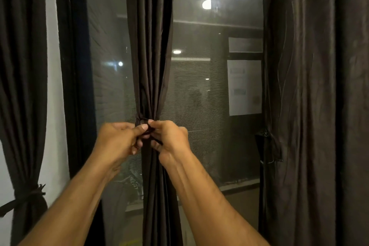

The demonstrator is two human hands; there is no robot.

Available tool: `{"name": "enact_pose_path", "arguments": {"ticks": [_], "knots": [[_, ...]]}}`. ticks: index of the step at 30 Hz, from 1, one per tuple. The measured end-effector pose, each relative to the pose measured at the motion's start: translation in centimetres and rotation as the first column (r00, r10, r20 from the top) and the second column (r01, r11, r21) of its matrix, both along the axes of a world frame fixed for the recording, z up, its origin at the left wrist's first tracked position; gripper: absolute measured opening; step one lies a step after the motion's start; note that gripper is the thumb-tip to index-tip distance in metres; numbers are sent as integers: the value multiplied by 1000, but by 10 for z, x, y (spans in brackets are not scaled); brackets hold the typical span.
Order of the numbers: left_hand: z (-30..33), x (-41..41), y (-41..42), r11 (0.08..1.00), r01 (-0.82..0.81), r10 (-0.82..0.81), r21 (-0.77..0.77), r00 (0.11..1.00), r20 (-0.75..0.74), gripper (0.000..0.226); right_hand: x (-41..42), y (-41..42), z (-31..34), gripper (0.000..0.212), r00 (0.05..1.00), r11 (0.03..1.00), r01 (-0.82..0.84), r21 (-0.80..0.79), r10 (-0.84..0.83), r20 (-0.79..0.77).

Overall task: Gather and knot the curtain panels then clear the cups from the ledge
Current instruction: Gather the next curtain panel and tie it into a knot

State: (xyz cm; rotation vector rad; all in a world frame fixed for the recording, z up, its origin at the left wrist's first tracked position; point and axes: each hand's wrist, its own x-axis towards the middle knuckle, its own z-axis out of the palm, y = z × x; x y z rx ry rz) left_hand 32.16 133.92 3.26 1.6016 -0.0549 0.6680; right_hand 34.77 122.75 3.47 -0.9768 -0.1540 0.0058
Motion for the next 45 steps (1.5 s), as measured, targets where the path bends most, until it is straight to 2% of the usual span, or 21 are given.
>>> {"name": "enact_pose_path", "arguments": {"ticks": [3, 5, 7, 9, 11, 12, 14, 15, 16, 17, 18, 19, 20, 22, 24, 28, 32, 35, 38, 40, 45], "knots": [[-3, 4, 2, 965, 129, -133, -226, 991, -1, 12, -2, 1, -1, 18, 993, 988, -113, 105, 114, -6], [-2, 6, 2, 949, 155, -162, -274, 987, -1, 14, -2, 3, -2, 7, 973, 961, -229, 152, 226, 36], [-2, 7, 3, 940, 182, -183, -290, 983, 24, 15, -2, 2, 1, 11, 969, 968, -243, 57, 240, 64], [-5, 7, 6, 963, 156, -147, -219, 987, 57, 14, -3, 0, 1, 16, 981, 984, -159, -86, 167, 95], [-9, 6, 10, 993, 73, -64, -93, 994, 92, 12, -8, -4, 1, 12, 982, 983, -93, -160, 117, 151], [-10, 5, 11, 999, 31, -29, -21, 993, 114, 10, -8, -7, 0, 18, 980, 980, -52, -193, 86, 177], [-9, 2, 12, 986, -65, 41, 153, 987, 157, 9, -2, -12, -5, 27, 960, 933, 119, -340, -21, 279], [-8, 1, 12, 964, -106, 67, 243, 984, 166, 11, 1, -15, -7, 18, 917, 831, 291, -475, -101, 387], [-6, 1, 13, 942, -123, 74, 313, 983, 165, 15, 3, -19, -8, 9, 849, 663, 466, -585, -148, 508], [-5, 2, 13, 929, -112, 61, 353, 986, 154, 18, 0, -22, -9, 20, 779, 463, 599, -654, -148, 609], [-4, 2, 13, 928, -81, 33, 363, 990, 134, 19, -1, -25, -9, 28, 730, 316, 671, -671, -117, 674], [-3, 2, 13, 940, -32, -5, 339, 994, 107, 19, -5, -29, -9, 32, 710, 257, 694, -672, -90, 699], [-2, 1, 14, 960, 29, -54, 279, 995, 81, 18, -8, -34, -7, 32, 708, 271, 693, -668, -77, 702], [-3, -4, 20, 981, 152, -159, 118, 986, 46, 19, -11, -49, -2, 31, 749, 414, 633, -654, -110, 654], [-5, -8, 31, 980, 198, -199, 19, 979, 54, 26, -11, -66, 5, 27, 768, 515, 606, -607, -177, 616], [-11, -10, 31, 996, 84, -81, -26, 993, 91, 30, -13, -80, 7, 33, 762, 550, 610, -570, -212, 611], [-28, -21, -10, 993, -106, 114, -53, 977, 181, 40, -11, -107, -4, 41, 823, 649, 504, -570, -161, 545], [-27, -29, -62, 993, -77, 100, -94, 954, 284, 45, -12, -147, -7, 42, 791, 613, 567, -550, -221, 570], [-15, -13, -129, 999, 31, -41, 34, 939, 342, 40, -7, -196, -8, 39, 744, 613, 630, -476, -303, 595], [-4, 3, -176, 991, 72, -108, 115, 932, 346, 37, -4, -239, -7, 38, 704, 563, 688, -458, -366, 609], [29, 53, -287, 965, 52, -148, 257, 917, 370, 30, 9, -359, 1, 32, 613, 469, 783, -409, -471, 634]]}}
